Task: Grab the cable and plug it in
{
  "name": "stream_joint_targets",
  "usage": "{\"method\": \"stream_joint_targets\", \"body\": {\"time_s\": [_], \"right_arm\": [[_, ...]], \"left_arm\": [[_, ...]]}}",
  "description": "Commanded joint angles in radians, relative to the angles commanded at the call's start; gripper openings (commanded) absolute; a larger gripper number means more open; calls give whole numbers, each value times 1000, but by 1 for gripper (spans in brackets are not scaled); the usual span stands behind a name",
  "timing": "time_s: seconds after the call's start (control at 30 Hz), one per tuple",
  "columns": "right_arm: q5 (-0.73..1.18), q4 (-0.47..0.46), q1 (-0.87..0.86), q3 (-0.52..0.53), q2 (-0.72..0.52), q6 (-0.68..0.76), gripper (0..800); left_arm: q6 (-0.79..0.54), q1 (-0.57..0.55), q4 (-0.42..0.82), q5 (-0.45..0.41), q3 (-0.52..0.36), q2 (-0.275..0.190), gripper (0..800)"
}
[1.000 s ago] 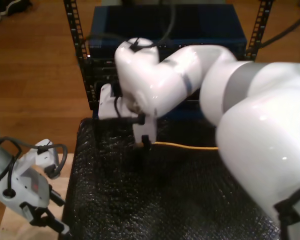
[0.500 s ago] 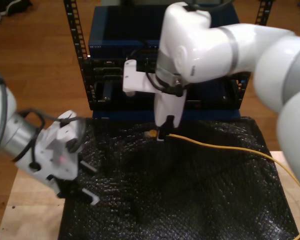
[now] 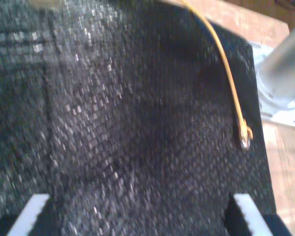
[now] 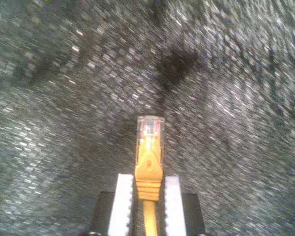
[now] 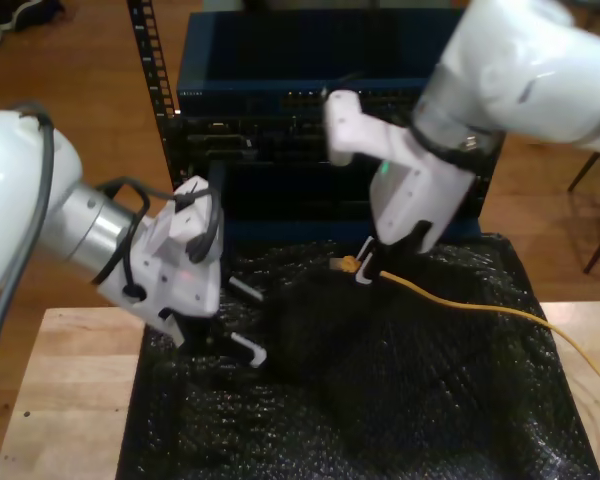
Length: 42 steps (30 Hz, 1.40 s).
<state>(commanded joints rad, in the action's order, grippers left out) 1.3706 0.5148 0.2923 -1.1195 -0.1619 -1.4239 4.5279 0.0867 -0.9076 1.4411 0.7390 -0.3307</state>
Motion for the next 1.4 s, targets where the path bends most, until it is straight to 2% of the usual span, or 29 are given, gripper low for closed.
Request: {"method": "stream_joint_targets", "body": {"time_s": [0.33,0.7,1.2,1.4], "right_arm": [[41,55,-2,14,-32,-2,6],[46,66,2,15,-34,2,7],[41,80,8,3,-32,6,7],[38,109,6,0,-31,5,7]], "left_arm": [[-92,-6,-152,3,43,52,800],[-147,-52,-170,14,57,49,791],[-158,-49,-206,54,55,46,636],[-158,-48,-206,92,58,46,613]]}}
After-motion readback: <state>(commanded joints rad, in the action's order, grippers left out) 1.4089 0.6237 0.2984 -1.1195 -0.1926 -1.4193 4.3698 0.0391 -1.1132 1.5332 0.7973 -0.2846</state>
